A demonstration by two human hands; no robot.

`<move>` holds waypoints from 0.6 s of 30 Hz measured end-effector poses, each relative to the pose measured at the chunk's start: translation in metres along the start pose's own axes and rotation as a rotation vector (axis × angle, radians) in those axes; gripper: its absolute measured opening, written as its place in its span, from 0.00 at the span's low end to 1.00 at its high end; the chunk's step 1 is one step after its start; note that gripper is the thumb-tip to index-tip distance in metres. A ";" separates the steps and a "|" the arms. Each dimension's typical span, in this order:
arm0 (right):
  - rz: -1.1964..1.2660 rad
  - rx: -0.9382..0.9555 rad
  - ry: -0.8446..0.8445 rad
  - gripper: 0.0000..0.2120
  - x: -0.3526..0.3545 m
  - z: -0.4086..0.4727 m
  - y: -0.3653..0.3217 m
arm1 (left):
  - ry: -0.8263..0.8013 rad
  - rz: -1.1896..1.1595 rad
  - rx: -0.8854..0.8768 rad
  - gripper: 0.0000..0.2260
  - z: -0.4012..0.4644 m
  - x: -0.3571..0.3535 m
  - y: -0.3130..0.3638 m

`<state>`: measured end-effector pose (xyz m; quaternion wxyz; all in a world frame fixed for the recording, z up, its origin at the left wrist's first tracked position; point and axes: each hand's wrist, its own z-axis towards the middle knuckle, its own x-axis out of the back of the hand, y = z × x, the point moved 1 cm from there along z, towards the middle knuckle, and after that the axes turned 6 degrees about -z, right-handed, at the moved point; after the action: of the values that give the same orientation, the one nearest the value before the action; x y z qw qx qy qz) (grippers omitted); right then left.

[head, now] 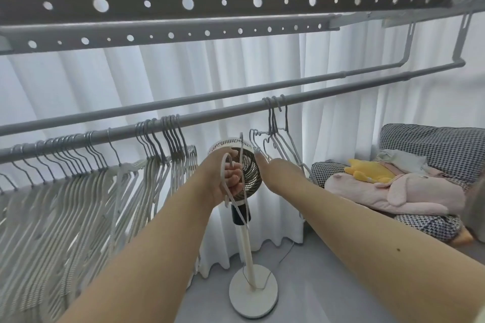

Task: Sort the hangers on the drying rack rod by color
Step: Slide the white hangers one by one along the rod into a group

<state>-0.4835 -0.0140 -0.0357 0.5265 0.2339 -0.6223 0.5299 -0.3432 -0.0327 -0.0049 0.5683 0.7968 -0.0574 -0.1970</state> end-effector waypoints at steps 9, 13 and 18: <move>0.718 -0.097 -0.076 0.28 -0.022 0.006 -0.017 | -0.204 -0.029 0.110 0.13 -0.063 0.020 0.016; 0.974 -0.183 -0.024 0.19 -0.021 0.003 -0.022 | -0.186 -0.054 -0.013 0.20 -0.073 0.027 0.019; 0.953 -0.324 0.137 0.19 -0.019 -0.001 -0.019 | 0.428 0.422 -0.518 0.11 -0.053 0.067 0.013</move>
<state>-0.4610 -0.0244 -0.0451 0.2956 -0.1960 -0.6981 0.6220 -0.2596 -0.0114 0.0051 0.7777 0.6207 -0.0484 0.0865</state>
